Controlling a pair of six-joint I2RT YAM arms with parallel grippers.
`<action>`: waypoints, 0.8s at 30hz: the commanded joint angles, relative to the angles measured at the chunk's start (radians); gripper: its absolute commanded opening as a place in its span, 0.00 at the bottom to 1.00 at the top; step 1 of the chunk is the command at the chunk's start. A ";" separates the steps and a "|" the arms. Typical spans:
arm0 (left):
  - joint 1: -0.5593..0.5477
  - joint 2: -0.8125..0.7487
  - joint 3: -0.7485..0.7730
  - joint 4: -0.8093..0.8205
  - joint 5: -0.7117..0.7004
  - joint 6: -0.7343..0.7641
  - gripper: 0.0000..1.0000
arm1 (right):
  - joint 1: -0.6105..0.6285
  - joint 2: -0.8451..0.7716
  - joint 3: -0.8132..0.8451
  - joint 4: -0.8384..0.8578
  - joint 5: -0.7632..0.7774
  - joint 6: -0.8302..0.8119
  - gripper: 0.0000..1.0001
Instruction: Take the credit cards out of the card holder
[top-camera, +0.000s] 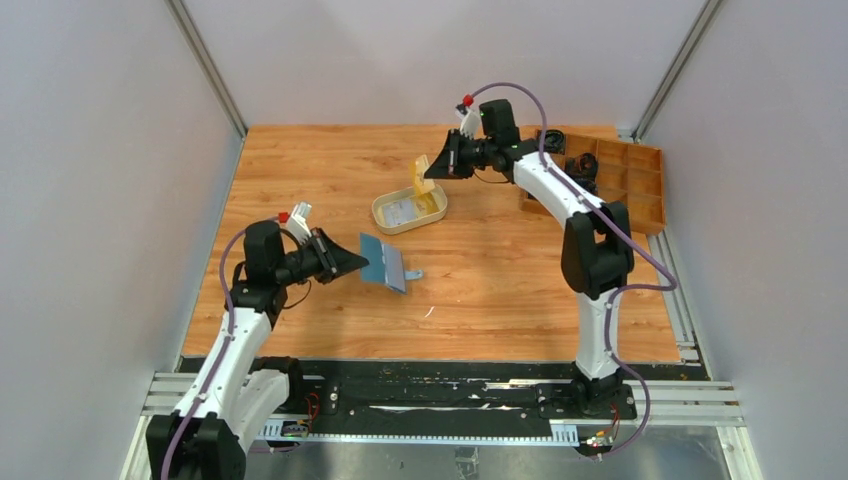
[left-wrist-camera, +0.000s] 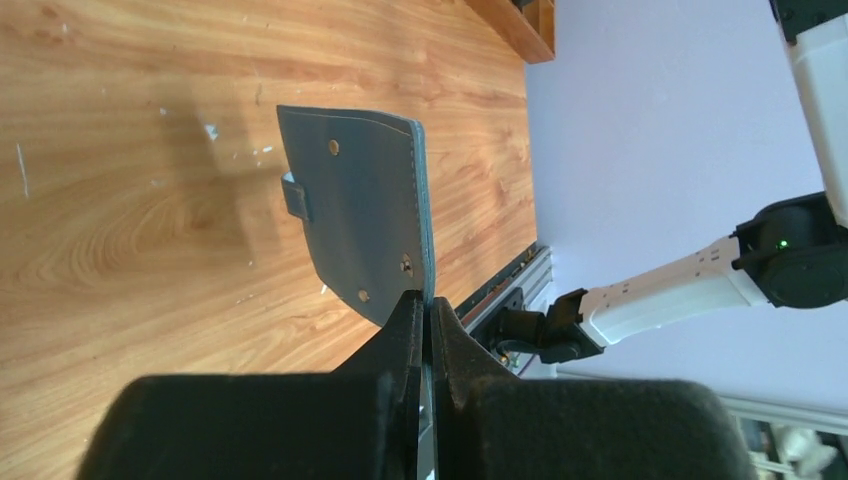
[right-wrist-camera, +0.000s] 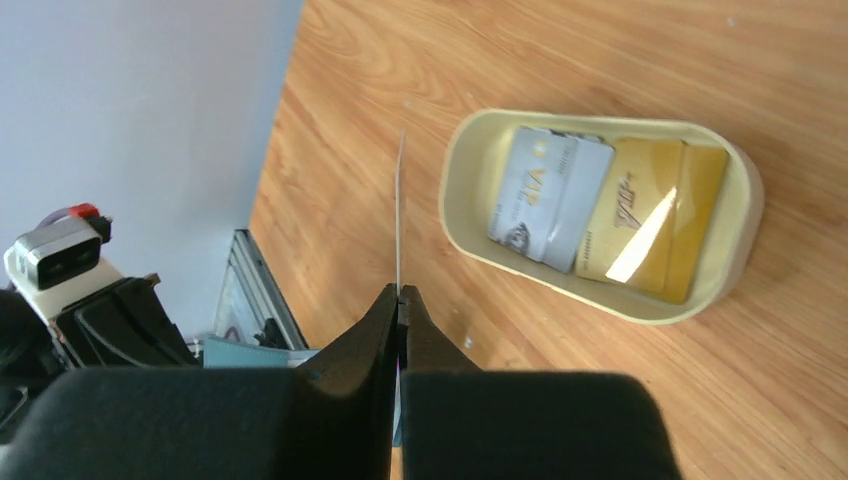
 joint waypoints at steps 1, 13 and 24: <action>-0.003 -0.004 -0.122 0.183 0.009 -0.091 0.00 | 0.033 0.074 0.117 -0.173 0.074 -0.088 0.00; -0.091 0.216 -0.223 0.318 -0.149 -0.055 0.00 | 0.051 0.239 0.246 -0.295 0.175 -0.142 0.00; -0.123 0.414 -0.245 0.354 -0.272 0.041 0.00 | 0.058 0.308 0.225 -0.296 0.214 -0.149 0.00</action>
